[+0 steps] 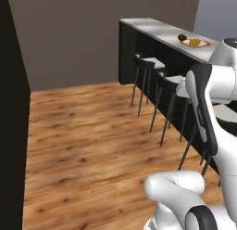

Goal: Take the cheese, steak, and avocado from the fridge and place them on the plate on the dining counter to create an appetizer plate.

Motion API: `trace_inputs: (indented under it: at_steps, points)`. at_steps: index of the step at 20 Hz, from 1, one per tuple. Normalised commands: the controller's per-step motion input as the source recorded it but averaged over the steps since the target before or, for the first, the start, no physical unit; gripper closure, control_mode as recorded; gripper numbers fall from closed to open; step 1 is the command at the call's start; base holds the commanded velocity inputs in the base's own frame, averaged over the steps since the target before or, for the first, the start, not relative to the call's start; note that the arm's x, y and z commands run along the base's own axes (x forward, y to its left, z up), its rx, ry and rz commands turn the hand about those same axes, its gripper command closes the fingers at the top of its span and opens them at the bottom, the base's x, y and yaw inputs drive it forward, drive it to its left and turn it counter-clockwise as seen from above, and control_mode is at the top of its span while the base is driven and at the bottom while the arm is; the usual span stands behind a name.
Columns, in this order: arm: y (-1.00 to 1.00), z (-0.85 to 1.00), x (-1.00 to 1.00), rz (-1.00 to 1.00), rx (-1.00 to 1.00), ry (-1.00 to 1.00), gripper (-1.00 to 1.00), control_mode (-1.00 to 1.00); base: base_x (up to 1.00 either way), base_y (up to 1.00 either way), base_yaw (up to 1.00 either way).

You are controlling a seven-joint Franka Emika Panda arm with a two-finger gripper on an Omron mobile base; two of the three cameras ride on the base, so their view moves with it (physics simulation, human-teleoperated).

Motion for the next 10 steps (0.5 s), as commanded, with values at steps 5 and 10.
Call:
trace_inputs:
  at_steps: [5,10]
  points:
    - [0.0,0.0,0.0,0.0,0.0,0.0,1.0,1.0,1.0,0.58,-0.41]
    - [0.0,0.0,0.0,0.0,0.0,0.0,1.0,1.0,1.0,0.52,-0.42]
